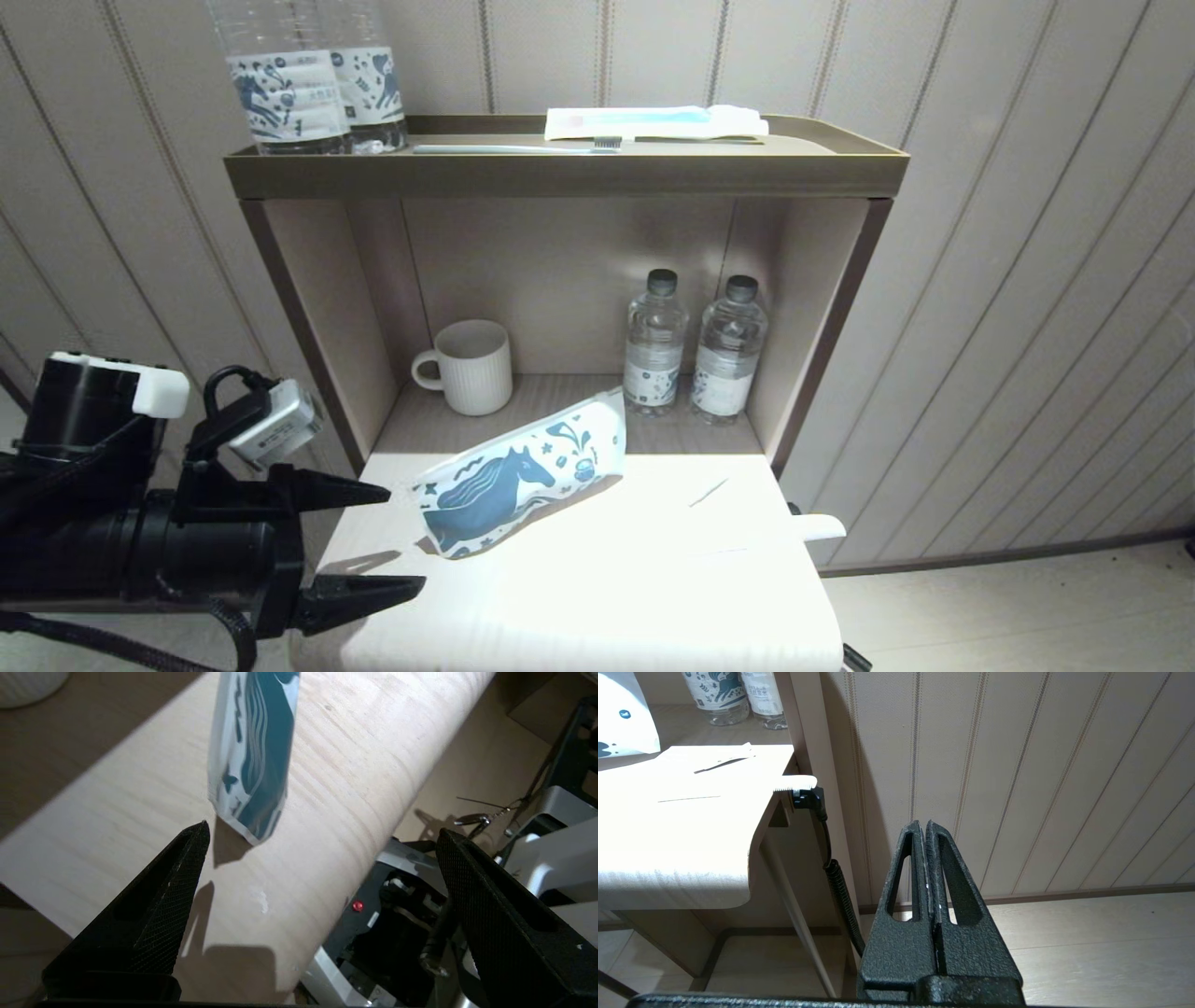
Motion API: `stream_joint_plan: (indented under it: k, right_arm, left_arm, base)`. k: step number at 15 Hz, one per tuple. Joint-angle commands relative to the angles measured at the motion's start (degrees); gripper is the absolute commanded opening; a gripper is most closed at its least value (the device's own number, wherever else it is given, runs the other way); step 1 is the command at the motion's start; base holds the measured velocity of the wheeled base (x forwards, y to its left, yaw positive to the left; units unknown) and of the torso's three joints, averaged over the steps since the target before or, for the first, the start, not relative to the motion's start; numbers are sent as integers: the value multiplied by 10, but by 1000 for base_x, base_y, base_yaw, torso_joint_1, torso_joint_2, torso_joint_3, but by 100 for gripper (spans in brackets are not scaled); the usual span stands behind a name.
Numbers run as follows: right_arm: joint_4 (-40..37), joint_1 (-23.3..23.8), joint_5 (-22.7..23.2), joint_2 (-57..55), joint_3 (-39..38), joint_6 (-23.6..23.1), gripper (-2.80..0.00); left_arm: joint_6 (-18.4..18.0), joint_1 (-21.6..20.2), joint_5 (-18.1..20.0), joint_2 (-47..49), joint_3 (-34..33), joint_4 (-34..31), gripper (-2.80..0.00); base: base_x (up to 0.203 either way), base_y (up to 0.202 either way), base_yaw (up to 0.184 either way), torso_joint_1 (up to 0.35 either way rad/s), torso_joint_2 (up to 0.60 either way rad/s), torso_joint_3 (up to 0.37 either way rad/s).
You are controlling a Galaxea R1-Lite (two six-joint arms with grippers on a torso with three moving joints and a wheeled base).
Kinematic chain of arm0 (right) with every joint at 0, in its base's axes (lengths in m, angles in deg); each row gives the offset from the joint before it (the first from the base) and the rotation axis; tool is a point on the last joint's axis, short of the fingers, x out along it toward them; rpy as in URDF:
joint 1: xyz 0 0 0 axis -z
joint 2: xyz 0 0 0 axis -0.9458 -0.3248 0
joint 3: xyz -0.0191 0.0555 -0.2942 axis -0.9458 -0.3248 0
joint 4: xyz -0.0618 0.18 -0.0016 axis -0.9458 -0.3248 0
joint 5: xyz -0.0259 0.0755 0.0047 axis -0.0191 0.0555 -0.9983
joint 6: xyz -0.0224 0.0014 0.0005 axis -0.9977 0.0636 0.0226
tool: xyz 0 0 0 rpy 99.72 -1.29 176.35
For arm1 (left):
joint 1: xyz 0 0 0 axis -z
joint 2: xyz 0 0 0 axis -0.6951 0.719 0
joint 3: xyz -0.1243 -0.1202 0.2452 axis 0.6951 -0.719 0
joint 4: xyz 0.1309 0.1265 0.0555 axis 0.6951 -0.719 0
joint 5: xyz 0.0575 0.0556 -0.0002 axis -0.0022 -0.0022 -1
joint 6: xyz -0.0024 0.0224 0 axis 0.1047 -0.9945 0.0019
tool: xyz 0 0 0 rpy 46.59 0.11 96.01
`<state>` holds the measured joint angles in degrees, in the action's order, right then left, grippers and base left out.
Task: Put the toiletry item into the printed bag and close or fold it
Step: Pick up the storage bag
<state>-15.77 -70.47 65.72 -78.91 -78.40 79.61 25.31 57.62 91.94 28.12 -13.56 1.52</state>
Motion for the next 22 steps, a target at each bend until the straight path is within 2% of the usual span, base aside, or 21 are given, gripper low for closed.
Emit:
stream_joint_plan:
  k: [1, 11, 22]
  right_arm:
    - [0, 0, 0, -1, 0, 0, -280]
    - [0, 0, 0, -1, 0, 0, -280]
    - [0, 0, 0, -1, 0, 0, -280]
  left_arm:
    - [-1, -2, 2, 52, 4, 40, 0]
    - [-2, -18, 5, 93, 30, 47, 0]
    - [-4, 21, 6, 155, 87, 47, 0]
  base:
    - [0, 0, 0, 0, 0, 0]
    - [0, 0, 0, 0, 0, 0]
    - [0, 0, 0, 0, 0, 0]
